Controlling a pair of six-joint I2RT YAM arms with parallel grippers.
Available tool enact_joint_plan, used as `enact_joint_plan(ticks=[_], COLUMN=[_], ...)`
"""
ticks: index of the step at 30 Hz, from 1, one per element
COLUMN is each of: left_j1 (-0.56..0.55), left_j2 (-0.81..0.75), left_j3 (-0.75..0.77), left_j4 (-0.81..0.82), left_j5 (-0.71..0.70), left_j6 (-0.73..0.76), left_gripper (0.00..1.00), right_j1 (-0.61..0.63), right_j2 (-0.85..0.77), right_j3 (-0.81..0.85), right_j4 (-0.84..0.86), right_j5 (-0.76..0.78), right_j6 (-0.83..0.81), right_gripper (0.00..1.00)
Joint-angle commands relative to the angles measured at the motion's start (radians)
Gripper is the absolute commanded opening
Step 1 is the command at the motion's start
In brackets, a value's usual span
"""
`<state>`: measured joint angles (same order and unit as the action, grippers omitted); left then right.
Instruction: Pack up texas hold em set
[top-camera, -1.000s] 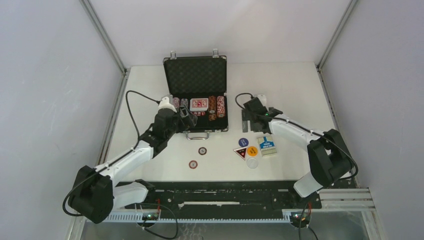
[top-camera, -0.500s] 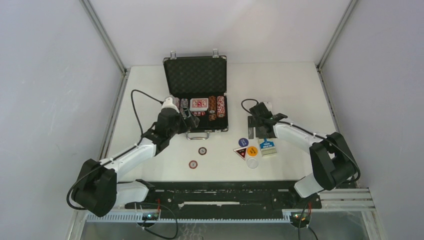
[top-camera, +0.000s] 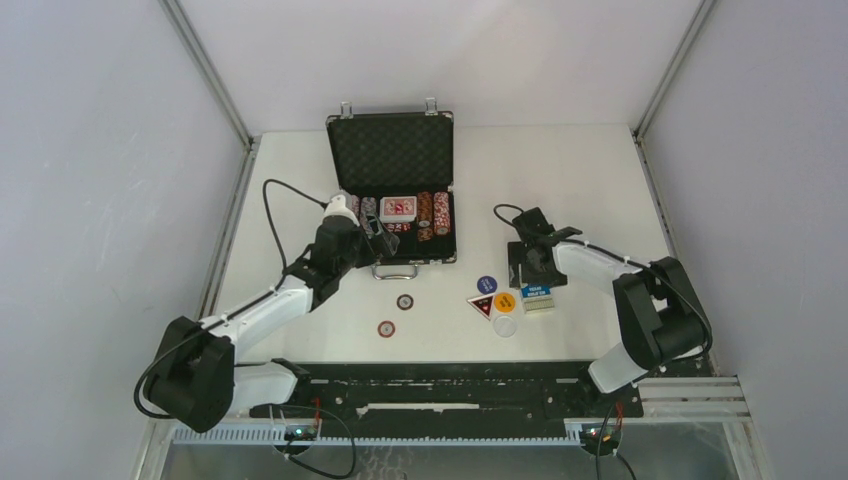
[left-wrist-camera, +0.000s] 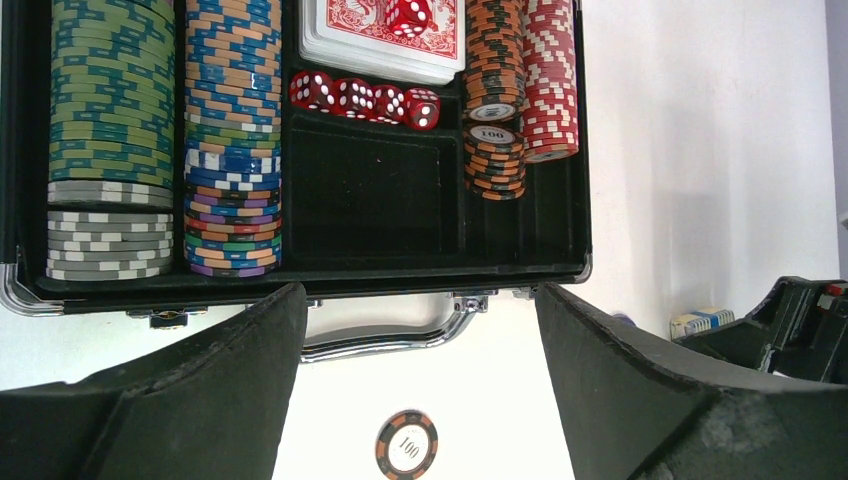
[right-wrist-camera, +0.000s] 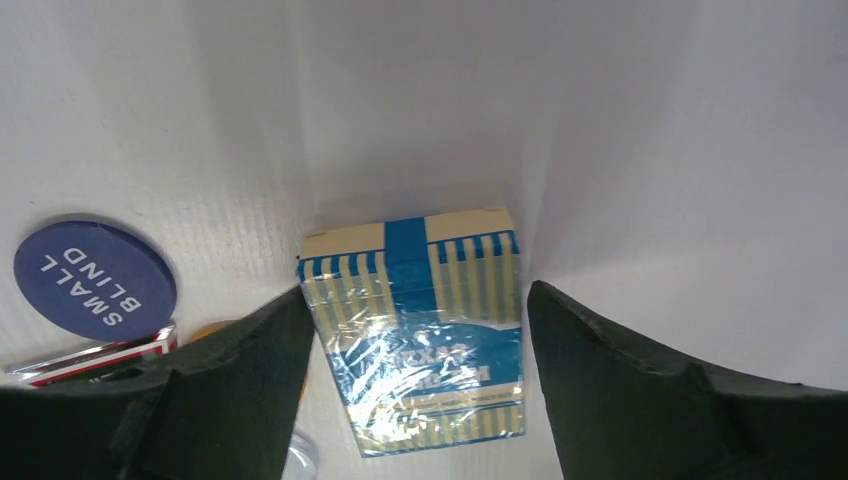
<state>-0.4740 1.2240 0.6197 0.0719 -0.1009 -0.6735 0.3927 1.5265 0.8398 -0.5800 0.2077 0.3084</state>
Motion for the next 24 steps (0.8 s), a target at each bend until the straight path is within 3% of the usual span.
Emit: enact_joint_plan(ticks=[1,9,17,24], left_j1=[-0.004,-0.004,-0.003,-0.004], left_j2=[0.007,0.017,0.039,0.095], left_j3=[0.064,0.066,0.101,0.188], left_j4=[0.035,0.035,0.035,0.018], left_j5=[0.007,0.008,0.062,0.224], left_j6=[0.013,0.011,0.006,0.006], left_gripper=[0.89,0.89,0.89,0.89], right_j1=[-0.005,0.021,0.183,0.267], right_j2=[0.047,0.017,-0.117,-0.221], right_j3=[0.018,0.025,0.026,0.034], right_j4=[-0.009,0.006,0.064,0.115], right_j5=[-0.054,-0.063,0.099,0.072], right_j6=[-0.048,-0.062,-0.094,-0.169], right_gripper=[0.77,0.42,0.33,0.29])
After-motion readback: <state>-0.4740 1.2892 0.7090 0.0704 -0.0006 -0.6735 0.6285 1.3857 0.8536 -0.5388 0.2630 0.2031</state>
